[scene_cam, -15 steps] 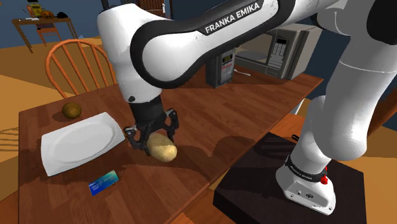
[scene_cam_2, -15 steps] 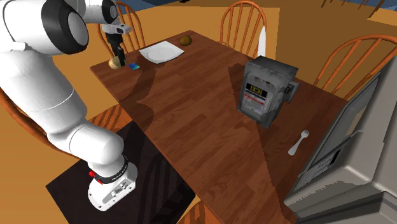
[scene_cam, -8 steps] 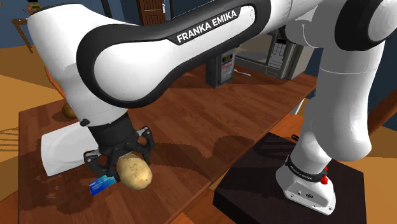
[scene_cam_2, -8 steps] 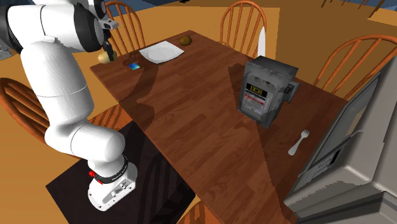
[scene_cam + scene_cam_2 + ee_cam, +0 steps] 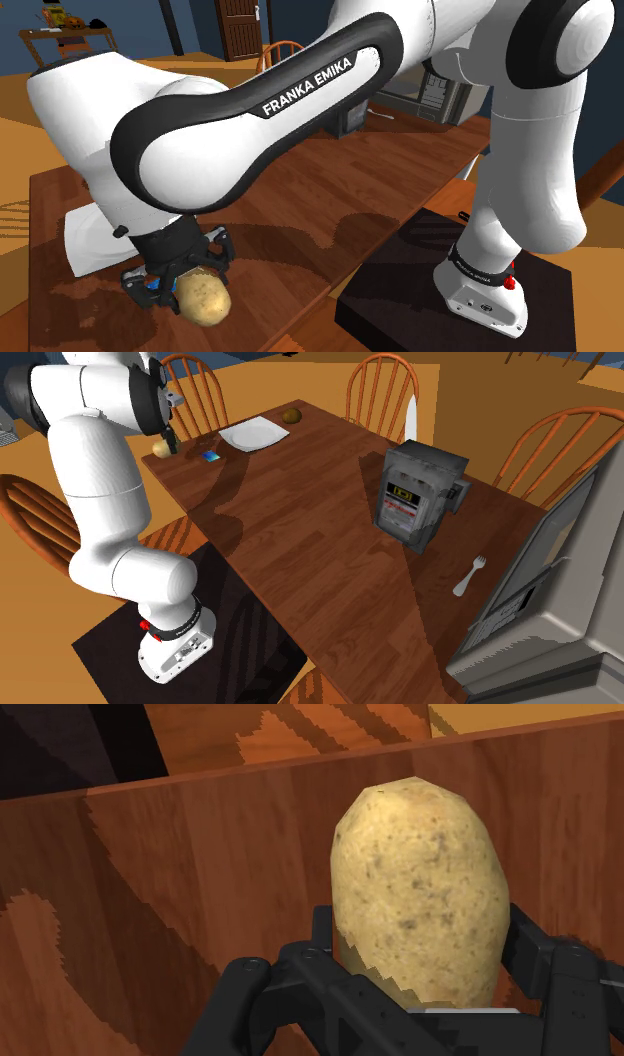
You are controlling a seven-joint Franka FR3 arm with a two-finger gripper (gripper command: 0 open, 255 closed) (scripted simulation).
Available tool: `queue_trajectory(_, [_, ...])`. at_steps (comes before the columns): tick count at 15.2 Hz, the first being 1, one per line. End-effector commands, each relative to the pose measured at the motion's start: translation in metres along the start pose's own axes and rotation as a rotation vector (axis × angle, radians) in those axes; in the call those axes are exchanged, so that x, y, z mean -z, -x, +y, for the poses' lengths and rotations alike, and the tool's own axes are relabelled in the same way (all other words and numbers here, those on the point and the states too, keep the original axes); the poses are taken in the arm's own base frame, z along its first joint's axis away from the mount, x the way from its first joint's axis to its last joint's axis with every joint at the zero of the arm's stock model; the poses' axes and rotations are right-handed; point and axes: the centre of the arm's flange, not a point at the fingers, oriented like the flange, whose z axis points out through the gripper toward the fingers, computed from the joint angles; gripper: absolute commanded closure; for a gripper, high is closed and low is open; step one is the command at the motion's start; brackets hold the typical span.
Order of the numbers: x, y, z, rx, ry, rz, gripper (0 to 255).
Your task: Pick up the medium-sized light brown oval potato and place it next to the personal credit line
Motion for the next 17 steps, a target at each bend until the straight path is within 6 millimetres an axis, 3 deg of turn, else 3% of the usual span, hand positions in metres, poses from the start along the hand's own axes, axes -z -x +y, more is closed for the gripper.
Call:
queue_trajectory(1, [-0.010, -0.002, 0.000, 0.000, 0.000, 0.000, 255])
queue_trajectory(17, [-0.088, -0.013, -0.003, 0.000, 0.000, 0.000, 255])
